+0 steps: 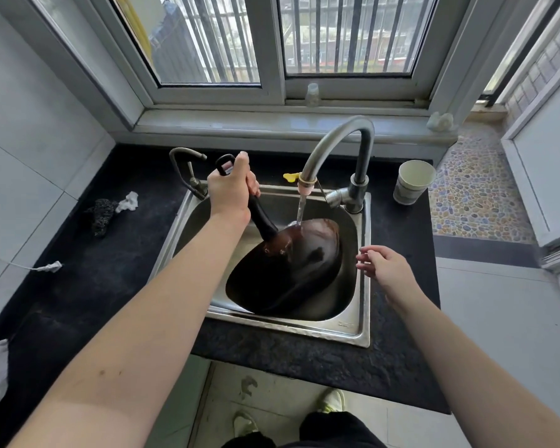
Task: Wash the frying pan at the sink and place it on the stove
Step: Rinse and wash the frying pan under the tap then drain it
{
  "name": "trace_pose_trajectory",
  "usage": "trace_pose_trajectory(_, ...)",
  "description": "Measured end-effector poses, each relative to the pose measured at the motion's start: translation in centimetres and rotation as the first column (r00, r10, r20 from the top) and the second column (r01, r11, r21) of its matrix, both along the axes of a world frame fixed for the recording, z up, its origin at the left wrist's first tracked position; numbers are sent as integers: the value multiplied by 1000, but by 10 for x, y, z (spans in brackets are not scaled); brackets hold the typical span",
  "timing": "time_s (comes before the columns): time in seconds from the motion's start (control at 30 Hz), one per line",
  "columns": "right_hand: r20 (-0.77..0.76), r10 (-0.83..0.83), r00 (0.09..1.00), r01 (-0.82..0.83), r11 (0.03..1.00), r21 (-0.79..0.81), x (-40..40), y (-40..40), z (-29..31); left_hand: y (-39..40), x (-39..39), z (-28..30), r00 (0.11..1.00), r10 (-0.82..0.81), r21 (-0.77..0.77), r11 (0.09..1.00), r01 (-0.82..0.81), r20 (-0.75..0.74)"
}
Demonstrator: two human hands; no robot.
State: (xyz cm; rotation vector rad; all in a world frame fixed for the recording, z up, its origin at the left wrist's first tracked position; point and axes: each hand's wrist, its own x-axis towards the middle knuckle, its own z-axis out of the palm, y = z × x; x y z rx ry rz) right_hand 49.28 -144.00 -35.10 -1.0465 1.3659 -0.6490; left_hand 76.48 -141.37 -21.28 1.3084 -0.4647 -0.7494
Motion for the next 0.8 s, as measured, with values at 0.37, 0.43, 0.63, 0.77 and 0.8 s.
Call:
trace_pose_trajectory(0.37,30,-22,999,21,999,43,-1,3,-9,12,46,-7,997,32,1,999,-32,-71)
trace_pose_trajectory(0.43,26,-20,999,19,999,47,0,4,-10,14,58,-9,993,51,8,999,-50,-102)
trace_pose_trajectory(0.63,17,-34,999,33,998,51,-2,9,-9,23,94,-19,980,106,46,994,-100,-168)
trace_pose_trajectory(0.77,15,-56,998,55,997,54,-7,14,-11,25,112,-24,975,119,61,992,-109,-187)
trace_pose_trajectory(0.8,13,-58,998,57,997,54,-8,15,-11,26,115,-26,975,117,62,992,-107,-189)
